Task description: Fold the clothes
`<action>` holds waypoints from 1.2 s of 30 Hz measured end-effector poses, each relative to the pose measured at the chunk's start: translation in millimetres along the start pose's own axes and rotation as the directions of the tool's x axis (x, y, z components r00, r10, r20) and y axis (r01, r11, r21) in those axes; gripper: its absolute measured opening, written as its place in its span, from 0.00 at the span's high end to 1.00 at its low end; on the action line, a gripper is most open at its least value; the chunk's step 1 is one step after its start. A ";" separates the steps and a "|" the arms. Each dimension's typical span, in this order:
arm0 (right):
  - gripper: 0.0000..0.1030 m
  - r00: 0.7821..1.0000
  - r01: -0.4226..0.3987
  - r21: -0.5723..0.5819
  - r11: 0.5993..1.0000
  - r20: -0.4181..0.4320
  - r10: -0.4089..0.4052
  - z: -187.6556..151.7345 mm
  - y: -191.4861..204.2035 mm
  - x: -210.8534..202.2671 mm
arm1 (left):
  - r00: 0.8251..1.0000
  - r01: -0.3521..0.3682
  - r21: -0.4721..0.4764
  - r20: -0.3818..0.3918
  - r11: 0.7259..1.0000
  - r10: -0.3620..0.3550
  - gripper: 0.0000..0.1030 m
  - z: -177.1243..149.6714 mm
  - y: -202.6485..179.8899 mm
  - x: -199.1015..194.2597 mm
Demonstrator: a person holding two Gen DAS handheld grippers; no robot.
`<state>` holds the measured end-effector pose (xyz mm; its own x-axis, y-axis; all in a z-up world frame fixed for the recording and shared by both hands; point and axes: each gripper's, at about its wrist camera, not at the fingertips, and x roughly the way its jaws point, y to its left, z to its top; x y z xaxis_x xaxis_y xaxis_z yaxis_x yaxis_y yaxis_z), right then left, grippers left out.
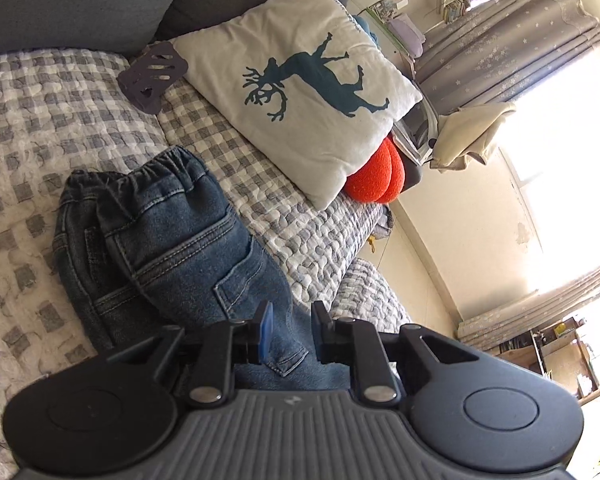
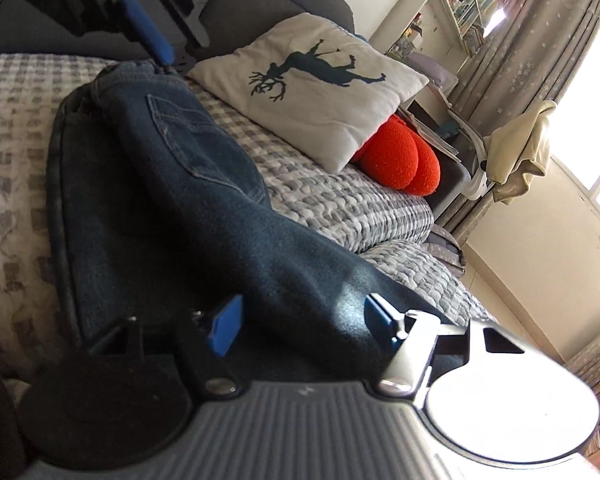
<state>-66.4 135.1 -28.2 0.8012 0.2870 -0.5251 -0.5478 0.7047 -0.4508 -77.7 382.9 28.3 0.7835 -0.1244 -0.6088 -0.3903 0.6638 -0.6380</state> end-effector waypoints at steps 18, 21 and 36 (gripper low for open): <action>0.35 0.994 -0.005 0.579 0.815 -0.083 0.066 -85.4 -133.5 -30.2 | 0.956 0.125 0.164 -0.284 0.978 -0.074 0.46 -75.9 -37.3 86.2; 0.35 0.994 -0.021 0.578 0.816 -0.073 0.077 -86.4 -130.9 -30.7 | 0.960 0.158 0.122 -0.251 0.980 -0.124 0.51 -73.2 -42.8 91.7; 0.45 0.991 -0.126 0.300 0.946 0.074 0.108 -49.6 -99.6 -18.7 | 0.968 0.208 -0.011 -0.144 0.978 -0.207 0.84 -34.6 -69.3 84.3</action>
<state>-38.7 27.3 -9.2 0.7528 0.4089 -0.5158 -0.5466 0.8250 -0.1438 -1.3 300.9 4.8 0.7692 -0.3644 -0.5249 -0.2244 0.6150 -0.7559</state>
